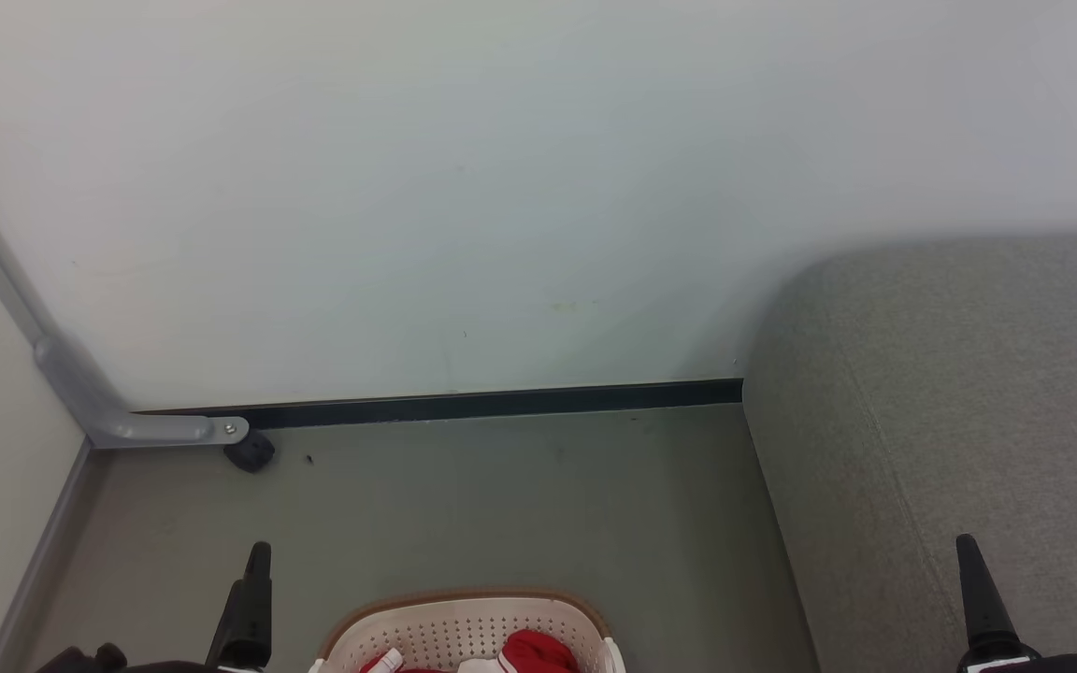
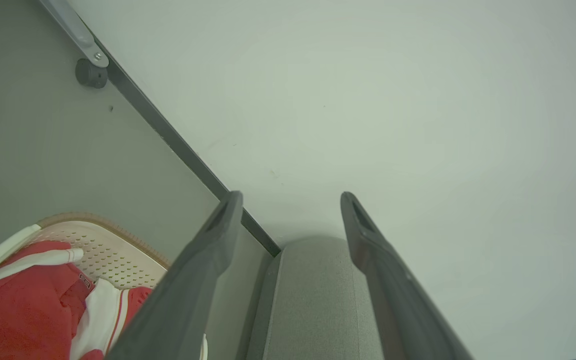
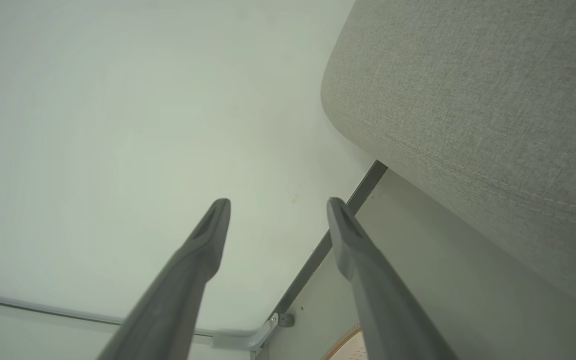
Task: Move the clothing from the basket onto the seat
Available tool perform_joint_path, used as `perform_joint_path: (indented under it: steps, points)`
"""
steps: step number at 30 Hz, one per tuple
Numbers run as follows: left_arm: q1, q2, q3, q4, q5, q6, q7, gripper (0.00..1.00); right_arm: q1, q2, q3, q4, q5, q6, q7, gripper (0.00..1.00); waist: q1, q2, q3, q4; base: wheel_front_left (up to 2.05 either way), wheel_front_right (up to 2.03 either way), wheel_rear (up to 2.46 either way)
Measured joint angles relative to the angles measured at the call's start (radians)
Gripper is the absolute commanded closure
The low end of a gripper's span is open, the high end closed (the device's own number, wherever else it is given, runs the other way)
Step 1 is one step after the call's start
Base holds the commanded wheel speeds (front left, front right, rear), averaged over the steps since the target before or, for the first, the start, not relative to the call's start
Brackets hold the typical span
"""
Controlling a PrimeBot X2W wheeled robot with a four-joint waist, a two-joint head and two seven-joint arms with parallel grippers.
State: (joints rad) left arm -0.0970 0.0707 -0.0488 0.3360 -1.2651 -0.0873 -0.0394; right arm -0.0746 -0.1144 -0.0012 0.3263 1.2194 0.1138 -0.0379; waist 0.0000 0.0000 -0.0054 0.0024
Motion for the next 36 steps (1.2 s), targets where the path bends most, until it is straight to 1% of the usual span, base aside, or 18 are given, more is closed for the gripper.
perform_joint_path:
  steps: [4,6,11,15,18,20,21,22,25,36]
  points:
    - [-0.001,0.011,-0.030,-0.002,0.082,0.011,-0.019,0.00,0.000,-0.009,0.025,0.000,-0.064,-0.001,-0.017,0.00,0.0000,0.0000,-0.003,0.000,0.00,0.00,0.00]
    - [-0.001,0.017,-0.039,-0.004,0.115,0.018,-0.025,0.00,-0.002,-0.019,0.038,0.000,-0.101,-0.010,-0.021,0.00,0.0000,0.0001,-0.004,0.000,0.00,0.00,0.00]
    - [-0.002,0.027,-0.069,-0.010,0.214,0.036,-0.042,0.00,-0.011,-0.044,0.077,0.000,-0.202,-0.018,-0.043,0.00,0.0000,0.0001,-0.008,0.000,0.00,0.00,0.00]
    - [-0.002,0.033,-0.091,-0.013,0.280,0.048,-0.056,0.00,-0.020,-0.061,0.110,0.000,-0.283,-0.034,-0.058,0.00,0.0000,0.0001,-0.011,0.001,0.00,0.00,0.00]
    - [-0.002,0.036,-0.098,-0.014,0.309,0.053,-0.063,0.00,-0.020,-0.070,0.124,0.001,-0.320,-0.036,-0.063,0.00,0.0000,0.0000,-0.013,0.001,0.00,0.00,0.00]
    - [-0.002,0.042,-0.109,-0.014,0.350,0.062,-0.071,0.00,-0.020,-0.081,0.140,0.003,-0.359,-0.037,-0.071,0.00,0.0000,0.0000,-0.014,0.002,0.00,0.00,0.00]
    - [-0.002,0.044,-0.115,-0.014,0.361,0.062,-0.076,0.00,-0.020,-0.086,0.148,0.004,-0.377,-0.045,-0.075,0.00,0.0000,0.0001,-0.014,0.002,0.00,0.00,0.00]
    - [-0.002,0.047,-0.125,-0.013,0.396,0.072,-0.084,0.00,-0.021,-0.095,0.161,0.006,-0.416,-0.050,-0.080,0.00,0.0000,0.0001,-0.014,0.002,0.00,0.00,0.00]
    - [-0.003,0.049,-0.132,-0.012,0.425,0.080,-0.087,0.00,-0.022,-0.100,0.174,0.010,-0.447,-0.056,-0.089,0.00,0.0000,0.0000,-0.015,0.002,0.00,0.00,0.00]
    - [-0.004,0.060,-0.181,0.011,0.605,0.115,-0.131,0.00,-0.041,-0.126,0.238,0.031,-0.613,-0.084,-0.131,0.00,0.0000,0.0000,-0.014,-0.001,0.00,0.00,0.00]
